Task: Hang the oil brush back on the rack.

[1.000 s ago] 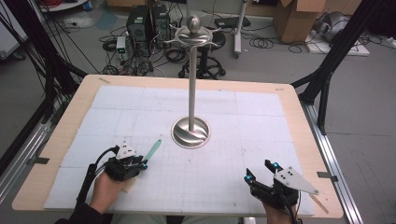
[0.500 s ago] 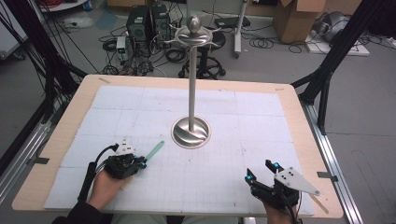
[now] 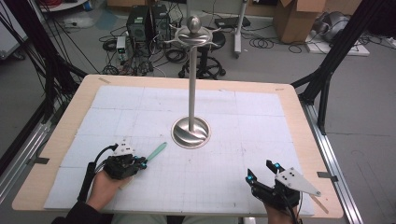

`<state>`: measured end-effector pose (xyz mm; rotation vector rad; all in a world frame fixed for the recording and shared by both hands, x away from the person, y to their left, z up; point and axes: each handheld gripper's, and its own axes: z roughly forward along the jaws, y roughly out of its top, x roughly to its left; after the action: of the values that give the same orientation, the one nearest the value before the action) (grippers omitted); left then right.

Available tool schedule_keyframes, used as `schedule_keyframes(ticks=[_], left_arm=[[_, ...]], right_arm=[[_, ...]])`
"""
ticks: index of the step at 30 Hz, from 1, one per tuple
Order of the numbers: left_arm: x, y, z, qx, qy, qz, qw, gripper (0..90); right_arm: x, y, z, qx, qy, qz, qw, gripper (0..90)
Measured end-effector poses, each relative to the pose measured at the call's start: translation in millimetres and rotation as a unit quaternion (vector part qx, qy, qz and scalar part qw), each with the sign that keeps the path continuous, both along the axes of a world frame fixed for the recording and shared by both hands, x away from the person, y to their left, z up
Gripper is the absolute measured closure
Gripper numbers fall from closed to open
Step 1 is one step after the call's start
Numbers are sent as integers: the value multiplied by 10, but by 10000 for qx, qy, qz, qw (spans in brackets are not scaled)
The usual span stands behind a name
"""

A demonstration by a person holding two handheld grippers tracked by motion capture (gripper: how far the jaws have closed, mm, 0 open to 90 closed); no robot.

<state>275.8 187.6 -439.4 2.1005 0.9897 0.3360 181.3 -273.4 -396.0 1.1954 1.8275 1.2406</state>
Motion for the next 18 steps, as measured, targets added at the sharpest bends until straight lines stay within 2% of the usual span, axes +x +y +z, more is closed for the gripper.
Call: schedule_keyframes(ticks=[5, 13, 16, 17, 18], left_arm=[[-21, 16, 31, -109, -31, -51, 9999, 813], [-65, 43, 98, -460, -114, -88, 9988, 813], [-90, 59, 130, -672, -171, -173, 9974, 813], [-90, 59, 130, -672, -171, -173, 9974, 813], [-108, 69, 150, -811, -234, -259, 9961, 813]], right_arm=[[-4, 6, 4, -3, 3, -1, 10000, 275], [-4, 5, 9, 22, 4, 29, 10000, 275], [1, 5, 12, 52, -37, 73, 10000, 275], [-3, 9, 17, 68, -42, 110, 9999, 275], [-3, 15, 24, 72, -72, 158, 9998, 275]])
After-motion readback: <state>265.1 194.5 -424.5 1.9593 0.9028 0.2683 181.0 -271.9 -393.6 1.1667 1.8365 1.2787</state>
